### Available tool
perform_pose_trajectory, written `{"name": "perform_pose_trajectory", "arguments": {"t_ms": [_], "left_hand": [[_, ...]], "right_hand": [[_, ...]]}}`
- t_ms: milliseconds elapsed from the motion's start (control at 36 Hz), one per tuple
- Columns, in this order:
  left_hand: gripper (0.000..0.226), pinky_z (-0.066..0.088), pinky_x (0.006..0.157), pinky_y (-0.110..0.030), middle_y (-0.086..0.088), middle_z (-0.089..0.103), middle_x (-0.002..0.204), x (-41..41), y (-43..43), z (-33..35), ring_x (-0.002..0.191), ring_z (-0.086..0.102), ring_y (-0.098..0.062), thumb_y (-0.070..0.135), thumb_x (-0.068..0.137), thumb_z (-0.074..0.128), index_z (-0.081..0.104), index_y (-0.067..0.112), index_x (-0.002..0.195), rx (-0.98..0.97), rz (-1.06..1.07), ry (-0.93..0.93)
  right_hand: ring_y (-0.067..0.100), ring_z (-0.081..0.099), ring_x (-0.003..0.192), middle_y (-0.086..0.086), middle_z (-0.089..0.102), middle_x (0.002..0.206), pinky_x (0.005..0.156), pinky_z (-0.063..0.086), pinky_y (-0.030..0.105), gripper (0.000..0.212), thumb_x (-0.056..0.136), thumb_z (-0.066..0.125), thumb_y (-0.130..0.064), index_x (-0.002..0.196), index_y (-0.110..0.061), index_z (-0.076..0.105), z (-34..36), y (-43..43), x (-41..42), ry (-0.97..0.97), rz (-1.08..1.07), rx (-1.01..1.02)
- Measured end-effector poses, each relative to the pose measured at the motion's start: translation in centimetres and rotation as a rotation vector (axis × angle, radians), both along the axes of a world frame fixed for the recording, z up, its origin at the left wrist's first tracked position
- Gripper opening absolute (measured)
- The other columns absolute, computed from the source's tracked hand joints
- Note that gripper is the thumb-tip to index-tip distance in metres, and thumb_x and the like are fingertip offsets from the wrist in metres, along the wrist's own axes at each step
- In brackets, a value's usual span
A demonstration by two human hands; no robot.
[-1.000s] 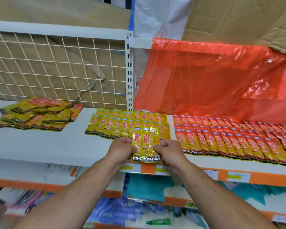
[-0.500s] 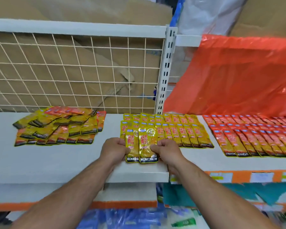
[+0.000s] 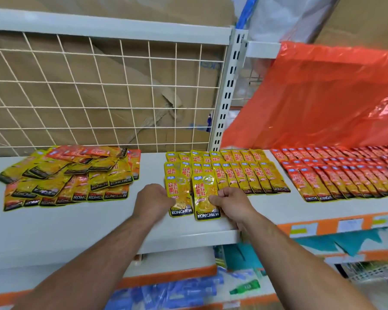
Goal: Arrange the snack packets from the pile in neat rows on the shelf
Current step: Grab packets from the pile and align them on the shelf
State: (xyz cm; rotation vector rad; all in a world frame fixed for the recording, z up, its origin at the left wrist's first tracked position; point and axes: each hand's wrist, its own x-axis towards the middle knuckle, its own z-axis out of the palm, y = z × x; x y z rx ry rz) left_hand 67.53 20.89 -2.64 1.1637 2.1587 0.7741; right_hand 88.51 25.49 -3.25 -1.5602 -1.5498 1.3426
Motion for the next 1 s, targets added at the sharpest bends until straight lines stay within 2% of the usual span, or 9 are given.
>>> {"name": "perform_pose_trajectory", "arguments": {"t_ms": [56,139,250,389,583,750,833,917,1000], "left_hand": [[0.017,0.041,0.067,-0.026,0.002,0.065,0.084,-0.2,0.0,-0.2,0.083,0.060,-0.019,0.019,0.070,0.080,0.063,0.020,0.073,0.007,-0.005,-0.008],[0.029,0.037,0.071,-0.025,0.004,0.059,0.097,-0.7,-0.1,-0.5,0.088,0.054,-0.014,0.021,0.071,0.081,0.065,0.017,0.094,0.028,-0.001,-0.020],[0.035,0.037,0.072,-0.025,0.005,0.060,0.104,-1.1,-0.1,-0.9,0.089,0.055,-0.013,0.024,0.070,0.082,0.067,0.019,0.102,0.038,0.014,-0.038],[0.036,0.040,0.074,-0.024,0.006,0.060,0.102,-0.6,-0.3,-1.4,0.088,0.056,-0.012,0.029,0.072,0.081,0.067,0.020,0.103,0.057,0.019,-0.007],[0.038,0.041,0.074,-0.023,0.009,0.063,0.105,-0.4,-0.5,-1.9,0.084,0.058,-0.010,0.035,0.074,0.080,0.067,0.023,0.107,0.079,0.015,0.017],[0.037,0.041,0.074,-0.022,0.010,0.065,0.103,-0.6,-0.6,-2.1,0.084,0.058,-0.009,0.038,0.076,0.078,0.068,0.024,0.109,0.093,0.017,-0.017],[0.036,0.043,0.073,-0.023,0.008,0.069,0.099,-0.6,-0.6,-2.2,0.084,0.061,-0.010,0.040,0.076,0.077,0.067,0.026,0.108,0.089,0.024,-0.035],[0.031,0.044,0.070,-0.024,0.010,0.068,0.090,-0.7,-0.7,-2.2,0.082,0.063,-0.010,0.038,0.076,0.074,0.065,0.029,0.105,0.093,0.037,-0.061],[0.025,0.046,0.069,-0.025,0.010,0.068,0.091,-0.9,-0.8,-2.3,0.080,0.062,-0.008,0.038,0.075,0.072,0.064,0.031,0.098,0.095,0.044,-0.086]], "right_hand": [[0.017,0.031,0.055,0.008,0.034,0.067,0.049,0.027,0.023,0.038,0.085,0.075,-0.018,0.067,-0.015,0.043,0.0,0.1,0.0,-0.004,-0.001,-0.005],[0.017,0.034,0.053,0.008,0.035,0.067,0.047,0.029,0.021,0.032,0.085,0.075,-0.017,0.071,-0.011,0.046,0.0,0.3,0.0,-0.007,0.000,-0.001],[0.017,0.034,0.057,0.009,0.033,0.069,0.047,0.033,0.019,0.032,0.086,0.074,-0.016,0.071,-0.010,0.046,-0.2,0.3,0.0,-0.002,0.015,-0.008],[0.019,0.034,0.056,0.010,0.033,0.070,0.042,0.034,0.015,0.030,0.086,0.074,-0.015,0.073,-0.009,0.047,-0.2,0.4,0.1,-0.003,0.018,-0.008],[0.020,0.035,0.061,0.010,0.033,0.071,0.046,0.037,0.018,0.032,0.085,0.075,-0.015,0.073,-0.009,0.047,-0.3,0.5,0.0,-0.013,0.022,-0.015],[0.016,0.034,0.046,0.005,0.032,0.059,0.042,0.034,0.017,0.047,0.086,0.075,-0.015,0.059,-0.017,0.037,0.5,0.7,-1.1,-0.040,0.049,-0.040],[0.020,0.037,0.050,0.006,0.033,0.058,0.040,0.035,0.015,0.047,0.086,0.075,-0.012,0.058,-0.016,0.038,1.0,0.8,-2.4,-0.057,0.043,-0.027],[0.019,0.033,0.048,0.001,0.035,0.052,0.047,0.033,0.021,0.049,0.083,0.077,-0.011,0.056,-0.018,0.036,0.8,1.0,-3.6,-0.096,-0.002,-0.018],[0.021,0.043,0.050,0.001,0.048,0.053,0.054,0.037,0.028,0.044,0.080,0.079,-0.018,0.057,-0.018,0.041,0.3,1.0,-4.2,-0.203,-0.044,0.017]]}}
